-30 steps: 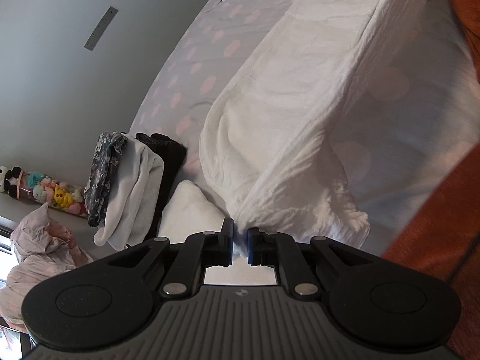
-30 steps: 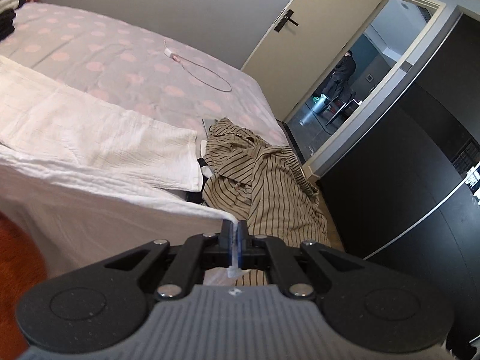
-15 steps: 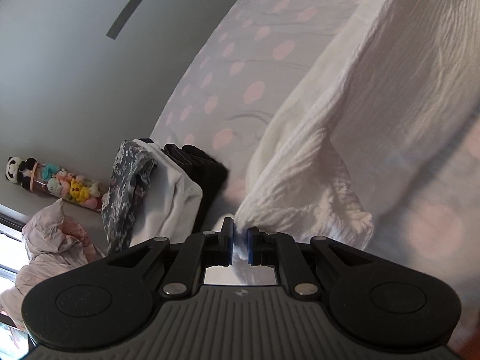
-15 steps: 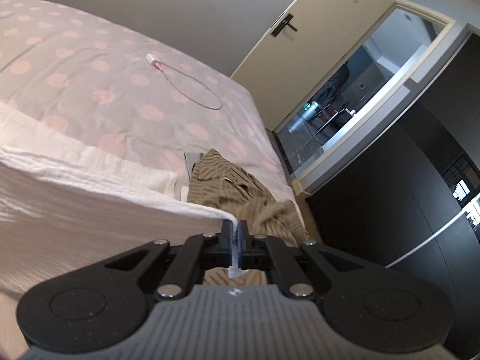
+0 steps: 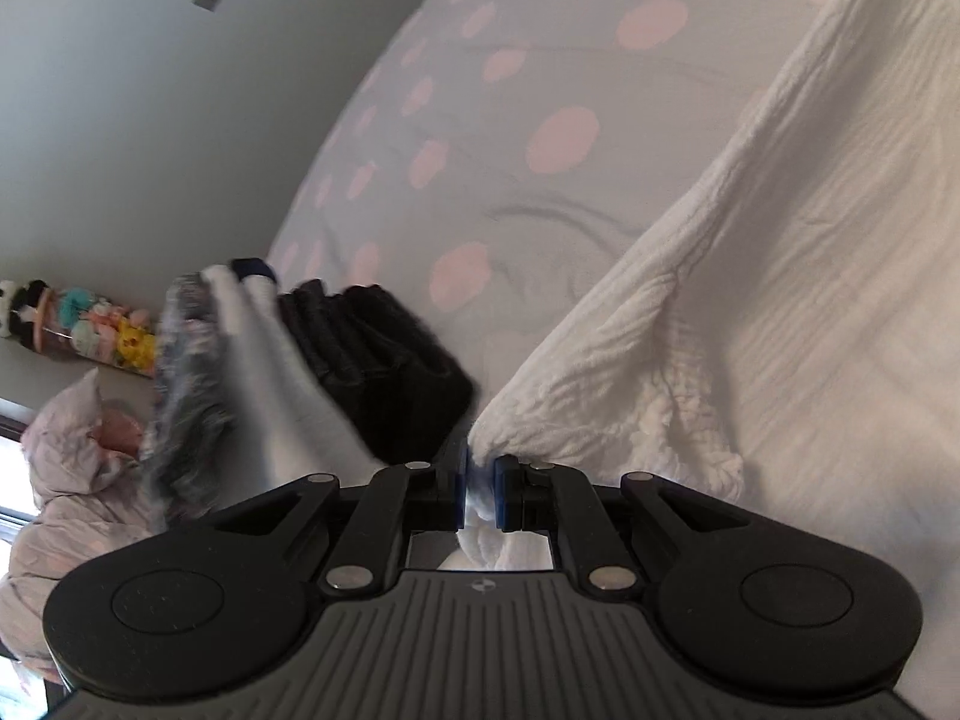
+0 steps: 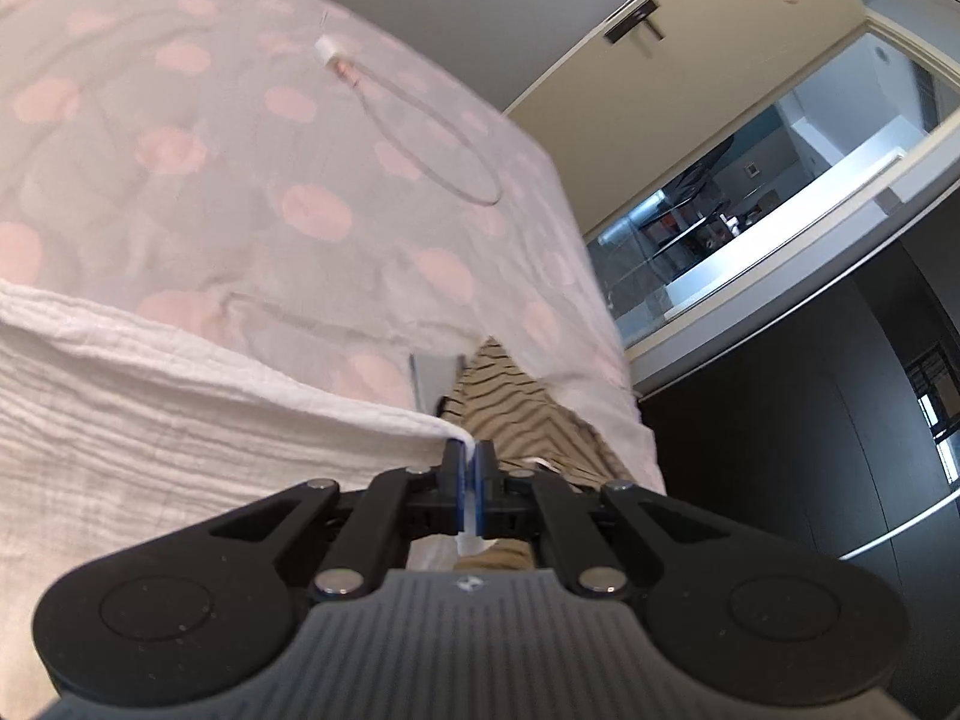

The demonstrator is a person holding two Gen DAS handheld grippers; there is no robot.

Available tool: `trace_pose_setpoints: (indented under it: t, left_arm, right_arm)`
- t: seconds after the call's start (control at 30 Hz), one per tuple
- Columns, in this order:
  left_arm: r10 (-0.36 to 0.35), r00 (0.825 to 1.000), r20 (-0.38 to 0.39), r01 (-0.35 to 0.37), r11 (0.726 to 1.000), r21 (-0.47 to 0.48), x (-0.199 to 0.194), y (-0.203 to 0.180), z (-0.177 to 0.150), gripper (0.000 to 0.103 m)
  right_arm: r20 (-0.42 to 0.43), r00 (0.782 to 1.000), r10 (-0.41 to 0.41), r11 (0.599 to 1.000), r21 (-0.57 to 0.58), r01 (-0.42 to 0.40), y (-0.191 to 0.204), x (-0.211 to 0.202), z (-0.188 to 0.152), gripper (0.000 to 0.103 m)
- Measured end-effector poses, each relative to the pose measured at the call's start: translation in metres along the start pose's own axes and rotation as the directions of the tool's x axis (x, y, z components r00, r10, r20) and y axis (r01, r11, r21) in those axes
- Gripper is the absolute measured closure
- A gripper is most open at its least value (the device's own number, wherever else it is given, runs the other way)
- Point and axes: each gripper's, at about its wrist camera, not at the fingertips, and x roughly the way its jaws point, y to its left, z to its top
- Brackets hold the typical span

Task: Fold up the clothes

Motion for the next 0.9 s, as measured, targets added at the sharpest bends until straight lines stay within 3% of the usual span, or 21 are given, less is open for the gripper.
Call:
trace_pose_setpoints:
  t: [0.27, 0.43, 0.5, 0.53, 0.6, 0.9]
  left_arm:
    - [-0.017, 1.000, -0.026, 0.017, 1.000, -0.014, 0.045, -0.012, 0.011, 0.093]
    - [0.019, 1.000, -0.020, -0.020, 0.998, -0.066, 0.051, -0.010, 0.015, 0.074]
    - [0.040, 0.999, -0.012, -0.040, 0.995, -0.094, 0.046, -0.005, 0.016, 0.063]
    - [0.046, 0.999, -0.007, -0.046, 0.993, -0.104, 0.041, -0.003, 0.015, 0.056]
    - [0.052, 0.999, 0.001, -0.052, 0.992, -0.113, 0.032, 0.001, 0.014, 0.050]
    - [0.035, 0.999, 0.017, -0.030, 0.977, -0.210, -0.021, 0.001, -0.003, 0.049]
  right_arm:
    - [-0.057, 0.998, 0.004, 1.000, -0.024, -0.006, 0.032, 0.055, 0.007, 0.100]
    - [-0.083, 0.996, 0.030, 1.000, 0.006, -0.029, 0.040, 0.067, 0.007, 0.095]
    - [-0.079, 0.997, 0.028, 0.999, 0.029, -0.026, 0.036, 0.064, 0.007, 0.077]
    - [-0.069, 0.997, 0.017, 0.999, 0.039, -0.014, 0.033, 0.061, 0.006, 0.074]
    - [-0.050, 0.999, 0.011, 0.998, 0.065, -0.007, 0.024, 0.054, 0.007, 0.067]
    - [-0.012, 0.995, 0.100, 0.958, 0.272, -0.093, -0.038, -0.002, -0.025, 0.065]
